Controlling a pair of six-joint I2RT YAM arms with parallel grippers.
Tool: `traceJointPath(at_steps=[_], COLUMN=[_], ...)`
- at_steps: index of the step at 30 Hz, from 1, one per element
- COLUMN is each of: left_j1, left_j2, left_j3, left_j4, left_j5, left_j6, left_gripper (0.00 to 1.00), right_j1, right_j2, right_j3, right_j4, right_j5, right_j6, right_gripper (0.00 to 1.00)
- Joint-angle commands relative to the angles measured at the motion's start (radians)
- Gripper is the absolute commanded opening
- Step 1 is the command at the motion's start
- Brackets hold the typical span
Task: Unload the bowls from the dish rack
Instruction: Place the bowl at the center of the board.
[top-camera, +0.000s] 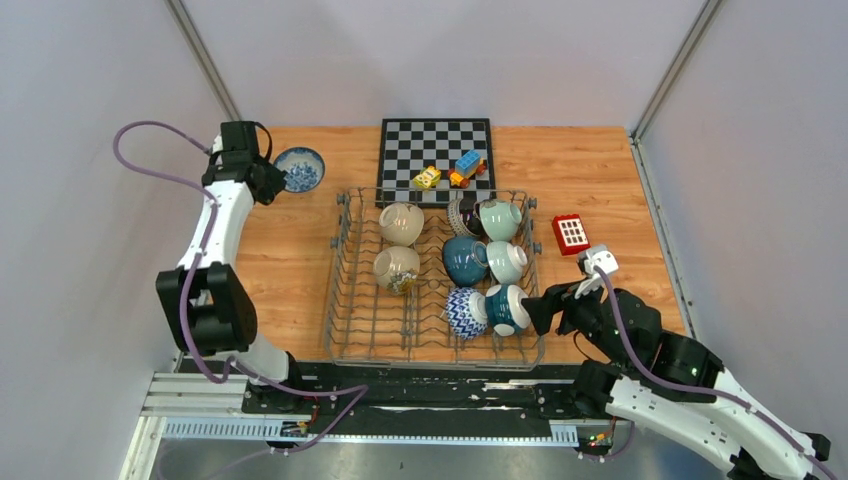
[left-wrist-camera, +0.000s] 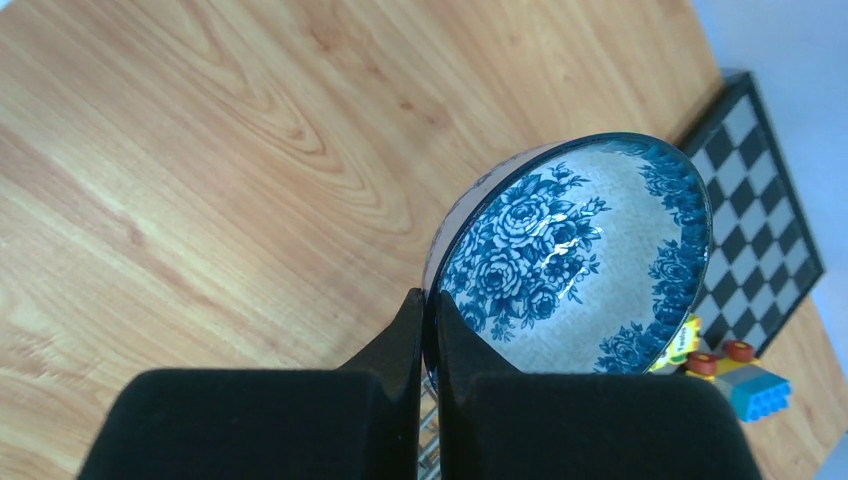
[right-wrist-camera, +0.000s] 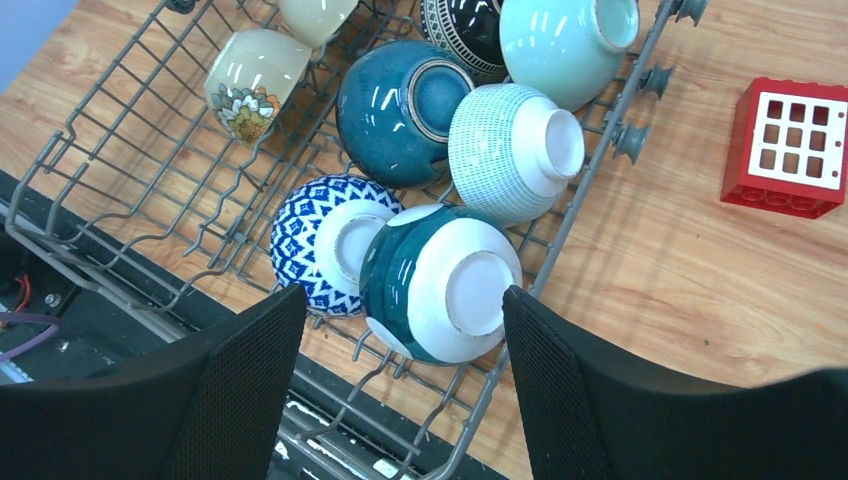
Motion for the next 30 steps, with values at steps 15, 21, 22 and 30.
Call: traceJointPath(at_steps=[15, 21, 22, 30], left_j1=[0.043, 0.064, 0.065, 0.073], left_j2=[0.319, 0.357, 0.363, 0.384], left_j3=[0.098, 0.090, 0.086, 0.064], left_j4=[0.154, 0.172, 0.177, 0.207], left_j5=[-0.034, -0.024, -0.020, -0.010], left_j6=[-0.058, -0.076, -0.076, -0.075], left_gripper=[0.00, 0.00, 0.00, 0.00], right_j1=[0.010, 0.010, 0.011, 0.011], right_j2=[0.012, 0.015, 0.020, 0.054], right_j3=[-0.004, 0.000, 0.002, 0.001], right_j4=[0.028, 0.028, 0.029, 0.044], right_j5=[0.093, 0.087, 0.079, 0.054], right_j6=[-0.001, -0.017, -0.021, -0.019], right_gripper=[0.75, 0.75, 0.75, 0.75])
